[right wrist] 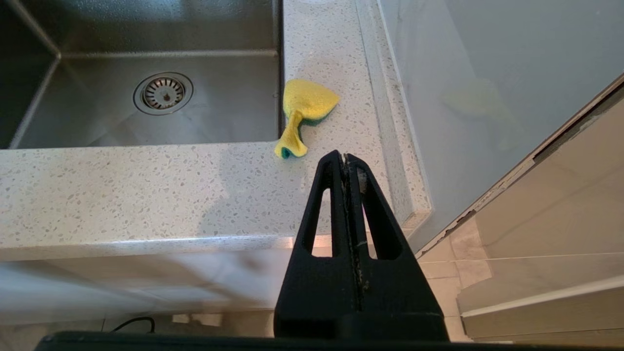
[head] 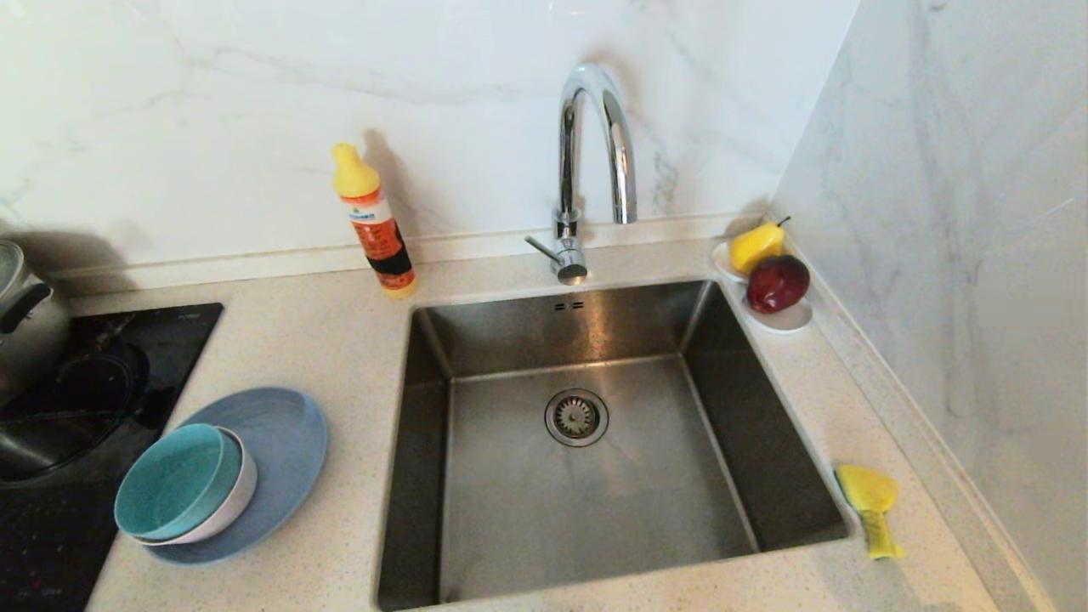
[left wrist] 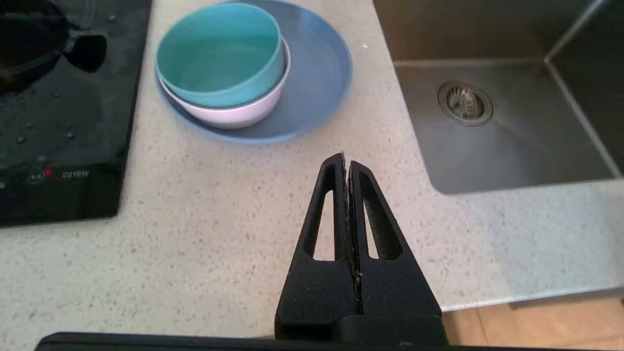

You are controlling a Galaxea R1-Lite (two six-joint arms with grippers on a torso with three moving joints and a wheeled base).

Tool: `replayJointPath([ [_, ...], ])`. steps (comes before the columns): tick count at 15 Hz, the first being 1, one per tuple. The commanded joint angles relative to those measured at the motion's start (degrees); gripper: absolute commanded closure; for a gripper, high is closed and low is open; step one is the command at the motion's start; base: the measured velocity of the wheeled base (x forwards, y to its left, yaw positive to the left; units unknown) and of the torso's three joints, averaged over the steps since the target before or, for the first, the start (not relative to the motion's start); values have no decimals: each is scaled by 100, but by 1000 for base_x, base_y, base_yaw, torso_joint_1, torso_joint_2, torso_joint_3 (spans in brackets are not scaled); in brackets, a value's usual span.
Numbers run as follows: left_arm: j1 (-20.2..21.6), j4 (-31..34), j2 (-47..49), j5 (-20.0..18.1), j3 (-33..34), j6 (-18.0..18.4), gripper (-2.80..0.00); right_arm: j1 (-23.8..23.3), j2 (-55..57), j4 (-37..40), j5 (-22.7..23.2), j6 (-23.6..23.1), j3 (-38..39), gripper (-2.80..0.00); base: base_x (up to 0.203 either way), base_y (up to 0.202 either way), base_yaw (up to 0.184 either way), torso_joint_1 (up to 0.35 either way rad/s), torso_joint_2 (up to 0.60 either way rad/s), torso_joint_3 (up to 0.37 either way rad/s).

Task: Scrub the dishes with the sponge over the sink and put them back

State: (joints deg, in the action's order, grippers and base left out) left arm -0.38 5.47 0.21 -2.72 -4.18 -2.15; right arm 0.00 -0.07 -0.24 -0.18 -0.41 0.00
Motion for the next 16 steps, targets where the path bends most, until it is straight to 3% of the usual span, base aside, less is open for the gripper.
replayJointPath([
  [1,3,38,-29,8,43,-9,0,0,7,-2,14,-99,0,0,0,0,0,0,0,0],
  [2,3,40,-29,26,47,149,0,0,7,2,31,-108,0,0,0,0,0,0,0,0],
  [4,10,75,-23,81,155,794,0,0,10,4,33,-29,0,0,0,0,0,0,0,0],
  [5,11,23,-24,28,186,863,0,7,16,-2,27,-52,0,0,0,0,0,0,0,0],
  [16,11,-11,-24,61,198,733,0,9,16,-2,18,-2,0,0,0,0,0,0,0,0],
])
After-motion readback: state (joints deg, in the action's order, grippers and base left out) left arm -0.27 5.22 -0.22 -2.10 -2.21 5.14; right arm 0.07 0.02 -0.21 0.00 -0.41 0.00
